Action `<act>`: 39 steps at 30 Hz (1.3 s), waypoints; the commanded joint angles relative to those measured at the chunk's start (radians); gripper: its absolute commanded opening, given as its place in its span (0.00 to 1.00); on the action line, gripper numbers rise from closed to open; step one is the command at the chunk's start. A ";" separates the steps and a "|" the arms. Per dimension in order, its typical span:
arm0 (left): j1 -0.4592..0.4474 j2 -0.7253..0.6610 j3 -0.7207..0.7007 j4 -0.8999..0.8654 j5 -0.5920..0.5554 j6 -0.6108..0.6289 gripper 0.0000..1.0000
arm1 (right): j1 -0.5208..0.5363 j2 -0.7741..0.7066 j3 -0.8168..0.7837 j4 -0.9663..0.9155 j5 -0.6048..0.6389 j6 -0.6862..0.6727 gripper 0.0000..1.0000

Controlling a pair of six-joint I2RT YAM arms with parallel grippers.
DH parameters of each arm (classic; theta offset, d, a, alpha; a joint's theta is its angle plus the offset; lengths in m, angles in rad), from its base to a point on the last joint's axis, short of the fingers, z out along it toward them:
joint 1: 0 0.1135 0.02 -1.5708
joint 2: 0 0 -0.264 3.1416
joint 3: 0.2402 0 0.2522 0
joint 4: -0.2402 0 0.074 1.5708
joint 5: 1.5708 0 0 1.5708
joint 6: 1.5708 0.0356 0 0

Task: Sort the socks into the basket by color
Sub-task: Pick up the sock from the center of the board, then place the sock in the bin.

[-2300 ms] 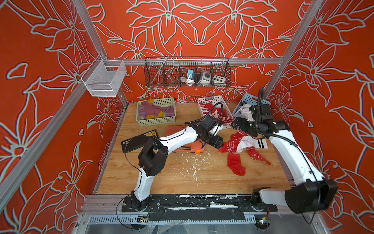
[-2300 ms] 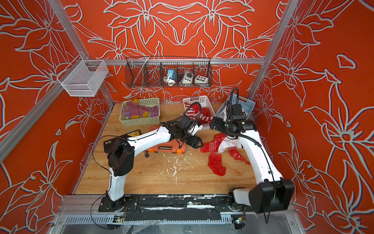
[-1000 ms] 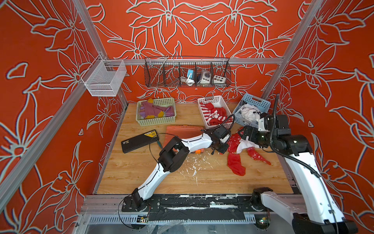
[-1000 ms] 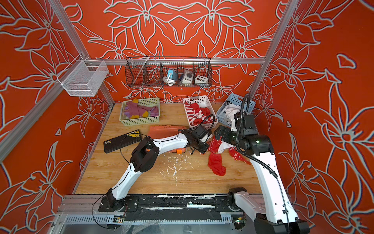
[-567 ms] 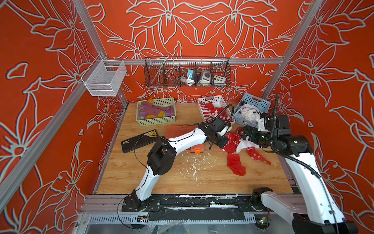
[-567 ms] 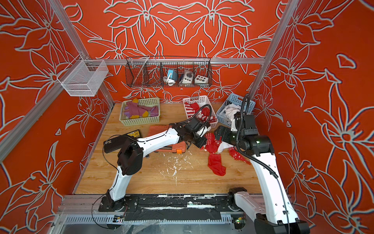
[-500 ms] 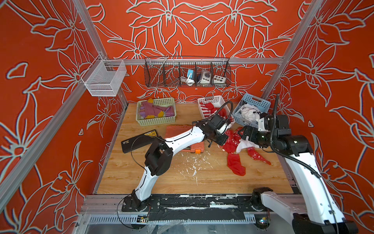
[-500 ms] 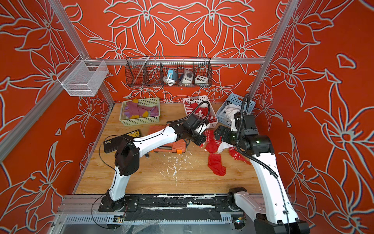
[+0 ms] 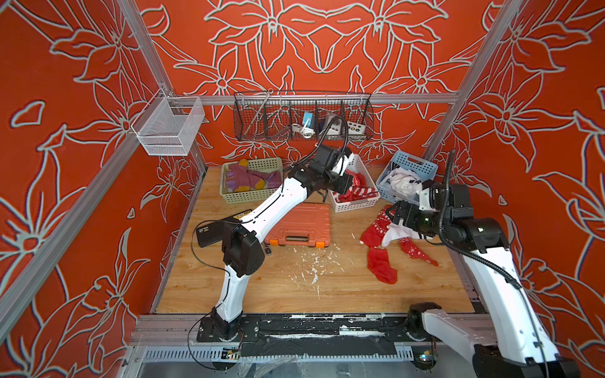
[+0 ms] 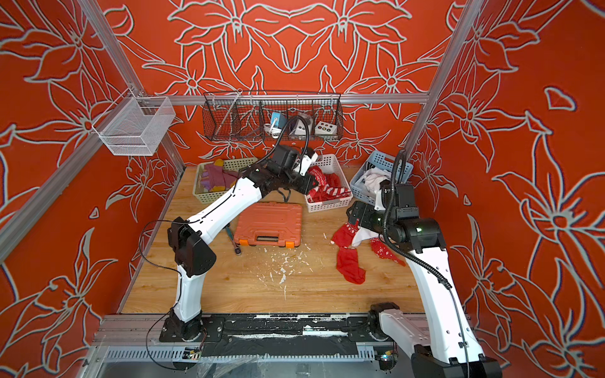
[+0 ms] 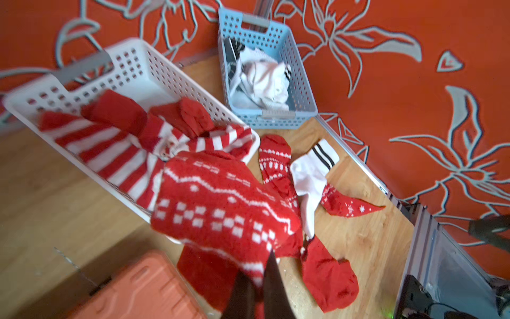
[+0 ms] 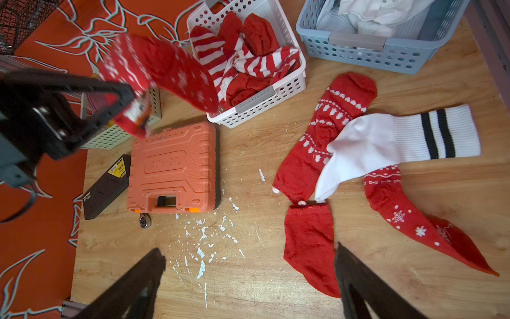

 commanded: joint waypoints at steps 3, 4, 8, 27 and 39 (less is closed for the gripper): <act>0.040 0.153 0.136 0.031 0.012 0.059 0.00 | -0.004 0.015 0.032 0.002 0.035 -0.018 0.98; 0.046 0.196 0.179 0.028 0.019 0.069 0.00 | -0.007 0.021 0.035 0.000 0.039 -0.023 0.98; 0.065 0.354 0.307 -0.005 0.034 0.071 0.00 | -0.014 0.046 0.046 -0.005 0.050 -0.037 0.98; 0.080 0.490 0.225 0.044 0.112 0.069 0.44 | -0.022 0.125 -0.019 -0.054 0.126 -0.062 0.97; 0.104 0.357 0.178 0.037 0.218 0.076 0.64 | -0.035 0.215 -0.053 -0.013 0.178 -0.061 0.98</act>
